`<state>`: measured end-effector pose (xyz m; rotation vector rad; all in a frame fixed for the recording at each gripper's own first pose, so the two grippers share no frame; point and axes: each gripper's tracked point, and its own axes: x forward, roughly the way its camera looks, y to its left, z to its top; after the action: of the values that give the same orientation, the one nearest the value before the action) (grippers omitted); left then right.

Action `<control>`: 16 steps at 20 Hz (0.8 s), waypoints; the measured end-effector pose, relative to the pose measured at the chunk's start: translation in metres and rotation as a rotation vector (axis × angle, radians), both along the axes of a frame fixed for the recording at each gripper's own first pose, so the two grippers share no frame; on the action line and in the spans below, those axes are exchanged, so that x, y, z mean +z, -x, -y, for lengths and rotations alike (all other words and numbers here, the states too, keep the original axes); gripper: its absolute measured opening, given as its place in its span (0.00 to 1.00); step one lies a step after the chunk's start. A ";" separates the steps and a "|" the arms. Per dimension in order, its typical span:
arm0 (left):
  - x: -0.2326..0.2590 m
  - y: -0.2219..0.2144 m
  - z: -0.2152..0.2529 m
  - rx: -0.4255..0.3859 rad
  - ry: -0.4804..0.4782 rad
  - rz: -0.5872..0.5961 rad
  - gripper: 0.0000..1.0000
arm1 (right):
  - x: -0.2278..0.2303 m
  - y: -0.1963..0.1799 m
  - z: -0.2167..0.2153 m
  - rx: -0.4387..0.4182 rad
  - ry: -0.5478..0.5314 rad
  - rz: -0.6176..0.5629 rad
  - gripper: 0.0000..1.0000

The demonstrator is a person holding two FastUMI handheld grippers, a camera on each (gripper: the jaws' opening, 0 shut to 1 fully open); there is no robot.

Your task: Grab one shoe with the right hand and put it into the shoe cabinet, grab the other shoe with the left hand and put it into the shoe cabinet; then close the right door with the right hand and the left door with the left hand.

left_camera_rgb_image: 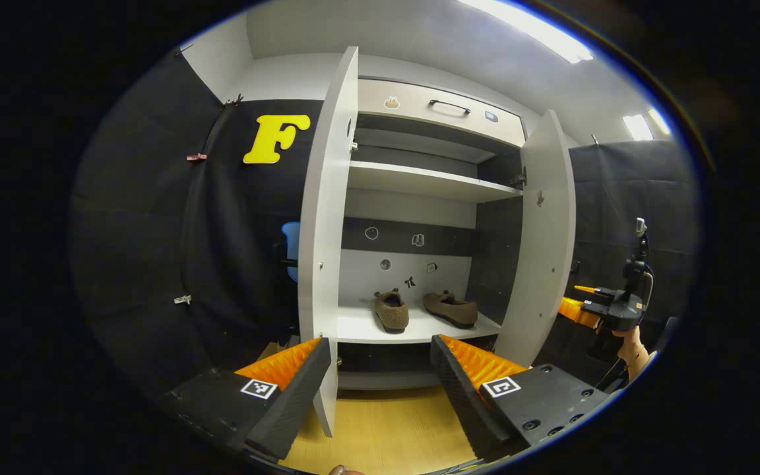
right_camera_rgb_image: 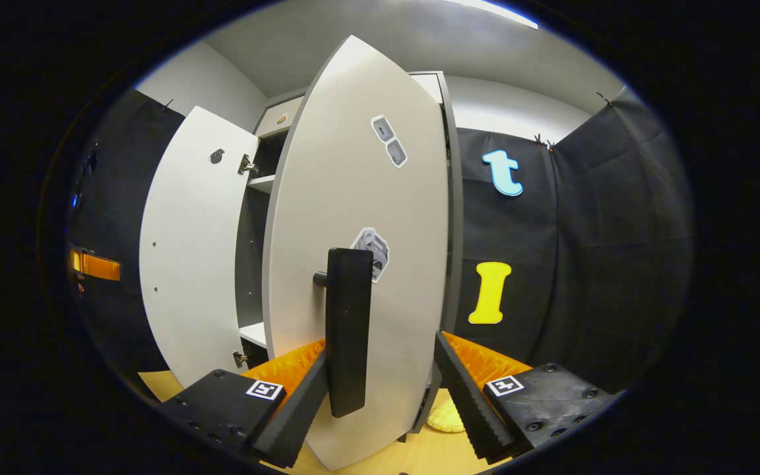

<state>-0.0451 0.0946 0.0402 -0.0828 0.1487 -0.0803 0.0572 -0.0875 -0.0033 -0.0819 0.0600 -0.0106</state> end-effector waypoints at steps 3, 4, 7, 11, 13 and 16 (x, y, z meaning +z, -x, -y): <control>-0.003 0.005 -0.014 0.034 -0.004 -0.009 0.97 | -0.005 -0.021 -0.022 0.020 0.022 0.018 0.96; -0.003 0.006 -0.019 0.046 -0.004 -0.010 0.97 | -0.006 -0.028 -0.028 0.020 0.032 0.021 0.96; -0.002 0.013 -0.034 0.082 -0.004 -0.009 0.97 | -0.011 -0.049 -0.045 0.015 0.035 0.024 0.96; -0.011 0.008 -0.068 0.147 -0.021 -0.021 0.97 | -0.017 -0.066 -0.062 0.026 0.012 0.026 0.96; -0.016 0.002 -0.087 0.178 -0.025 -0.029 0.97 | -0.021 -0.074 -0.066 0.033 -0.026 0.017 0.96; -0.019 -0.013 -0.106 0.194 -0.018 -0.028 0.96 | -0.024 -0.085 -0.070 0.034 -0.044 0.019 0.96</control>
<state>-0.0318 0.2005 0.0208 -0.0799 0.1690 0.1156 0.1420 -0.0180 -0.0277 -0.0386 0.0398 0.0240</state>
